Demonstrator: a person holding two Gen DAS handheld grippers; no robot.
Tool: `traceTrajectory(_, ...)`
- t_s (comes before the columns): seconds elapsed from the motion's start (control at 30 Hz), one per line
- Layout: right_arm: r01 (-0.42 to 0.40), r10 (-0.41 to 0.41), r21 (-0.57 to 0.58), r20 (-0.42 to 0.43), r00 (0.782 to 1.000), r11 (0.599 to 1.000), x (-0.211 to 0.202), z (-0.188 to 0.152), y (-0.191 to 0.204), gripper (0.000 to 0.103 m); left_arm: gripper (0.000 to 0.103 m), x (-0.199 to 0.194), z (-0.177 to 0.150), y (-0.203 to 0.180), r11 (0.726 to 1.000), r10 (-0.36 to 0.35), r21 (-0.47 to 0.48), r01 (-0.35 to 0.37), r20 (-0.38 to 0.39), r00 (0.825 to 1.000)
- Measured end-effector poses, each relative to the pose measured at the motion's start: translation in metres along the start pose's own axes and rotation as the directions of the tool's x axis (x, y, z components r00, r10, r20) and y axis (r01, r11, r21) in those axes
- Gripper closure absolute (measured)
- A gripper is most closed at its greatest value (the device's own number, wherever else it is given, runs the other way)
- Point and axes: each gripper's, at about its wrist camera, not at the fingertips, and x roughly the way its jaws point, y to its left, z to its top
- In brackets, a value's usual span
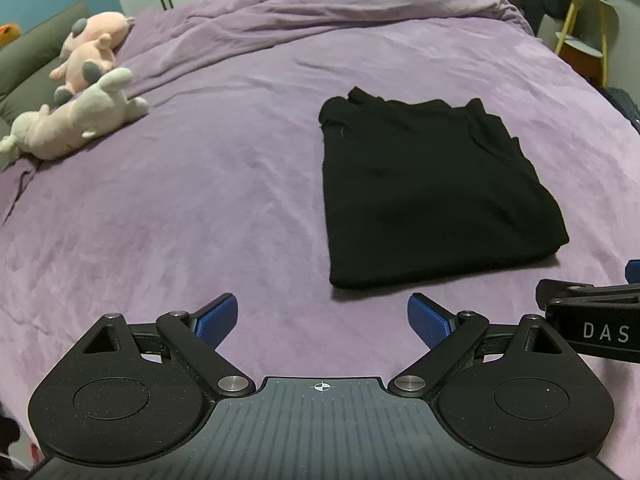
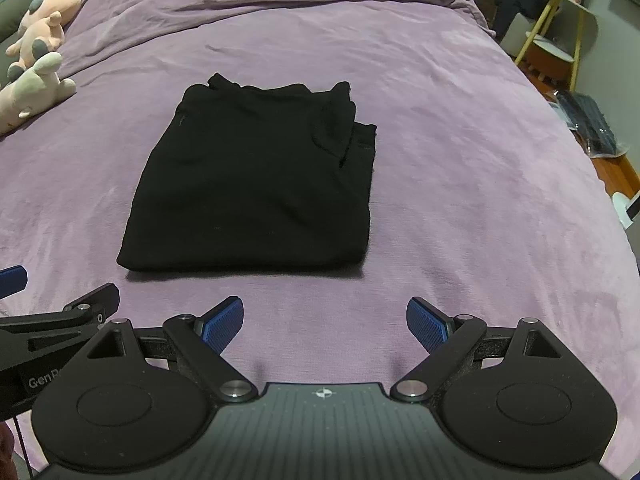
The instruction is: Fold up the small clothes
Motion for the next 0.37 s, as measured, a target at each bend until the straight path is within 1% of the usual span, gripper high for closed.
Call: traceTrajectory(0.37,0.009,-0.009,-0.004,0.006,1.000,1.000,-0.0013,-0.0017,-0.0006,0.014,0.007,-0.0005,-0.0012,-0.0034,1.000,0.002,0.022,-0.002,0.002,1.000)
